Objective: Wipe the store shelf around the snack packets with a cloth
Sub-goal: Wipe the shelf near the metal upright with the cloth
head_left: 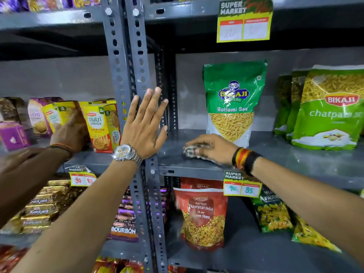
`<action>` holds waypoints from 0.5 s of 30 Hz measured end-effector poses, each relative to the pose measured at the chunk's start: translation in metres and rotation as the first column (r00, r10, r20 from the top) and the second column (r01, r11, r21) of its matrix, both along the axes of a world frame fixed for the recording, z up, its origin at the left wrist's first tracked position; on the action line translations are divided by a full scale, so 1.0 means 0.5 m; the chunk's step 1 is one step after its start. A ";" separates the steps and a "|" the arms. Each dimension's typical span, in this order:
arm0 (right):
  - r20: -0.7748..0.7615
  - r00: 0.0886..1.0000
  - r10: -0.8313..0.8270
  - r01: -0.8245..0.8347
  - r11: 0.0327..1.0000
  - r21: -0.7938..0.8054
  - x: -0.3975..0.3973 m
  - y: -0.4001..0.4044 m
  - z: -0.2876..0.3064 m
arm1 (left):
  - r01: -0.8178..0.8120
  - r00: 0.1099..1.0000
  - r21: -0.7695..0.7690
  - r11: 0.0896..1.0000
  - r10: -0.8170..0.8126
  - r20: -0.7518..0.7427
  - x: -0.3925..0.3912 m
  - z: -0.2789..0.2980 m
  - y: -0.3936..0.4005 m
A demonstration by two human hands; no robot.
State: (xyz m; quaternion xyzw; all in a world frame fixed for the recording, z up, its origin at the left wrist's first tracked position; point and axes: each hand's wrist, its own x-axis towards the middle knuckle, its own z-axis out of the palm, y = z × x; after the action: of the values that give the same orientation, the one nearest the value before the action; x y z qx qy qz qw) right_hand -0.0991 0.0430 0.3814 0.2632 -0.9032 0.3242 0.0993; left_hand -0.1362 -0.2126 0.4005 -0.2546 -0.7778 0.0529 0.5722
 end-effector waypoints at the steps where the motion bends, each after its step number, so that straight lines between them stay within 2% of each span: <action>1: -0.025 0.998 -0.065 0.065 0.998 -0.014 -0.021 -0.003 -0.002 | 0.001 1.000 -0.002 1.000 -0.001 0.000 -0.001 0.000 -0.001; 3: -0.062 0.990 -0.124 0.125 0.992 0.011 -0.047 -0.025 -0.018 | 0.004 1.000 -0.007 1.000 -0.004 -0.003 -0.002 -0.002 -0.004; 4: -0.071 0.992 -0.101 0.104 0.994 0.039 -0.045 -0.041 -0.026 | 0.008 1.000 -0.012 1.000 -0.008 -0.006 -0.003 -0.002 -0.005; 8: 0.019 0.990 0.141 -0.143 0.983 0.111 -0.017 -0.084 -0.014 | 0.016 1.000 -0.017 1.000 -0.017 -0.015 -0.005 -0.003 -0.004; 13: -0.035 0.998 -0.055 0.056 0.998 0.014 -0.061 -0.097 -0.012 | 0.014 1.000 -0.023 1.000 -0.014 0.000 0.003 0.000 -0.005; 15: -0.036 0.999 -0.032 0.033 0.999 0.030 -0.042 -0.109 -0.023 | 0.010 1.000 -0.029 1.000 -0.010 0.008 0.005 0.002 -0.004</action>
State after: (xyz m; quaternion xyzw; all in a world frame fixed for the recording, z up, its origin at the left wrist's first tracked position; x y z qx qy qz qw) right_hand -0.1200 -0.0115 0.3698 0.2558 -0.9103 0.3038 0.1167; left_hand -0.1336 -0.2148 0.4013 -0.2669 -0.7780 0.0603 0.5655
